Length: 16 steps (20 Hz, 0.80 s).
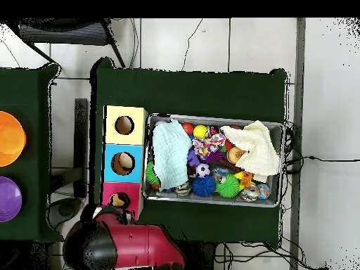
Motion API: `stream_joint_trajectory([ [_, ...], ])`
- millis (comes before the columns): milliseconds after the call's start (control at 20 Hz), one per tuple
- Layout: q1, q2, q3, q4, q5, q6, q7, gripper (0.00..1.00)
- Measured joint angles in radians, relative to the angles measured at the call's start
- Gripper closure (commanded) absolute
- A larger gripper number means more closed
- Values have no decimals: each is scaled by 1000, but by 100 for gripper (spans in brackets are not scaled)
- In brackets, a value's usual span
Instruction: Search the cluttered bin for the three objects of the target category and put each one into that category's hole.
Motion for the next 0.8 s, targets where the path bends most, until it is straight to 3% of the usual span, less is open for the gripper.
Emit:
stream_joint_trajectory([
  [300,12,85,-11,-1,16,-85,8,100],
  [800,63,143,-86,-23,19,-87,8,100],
])
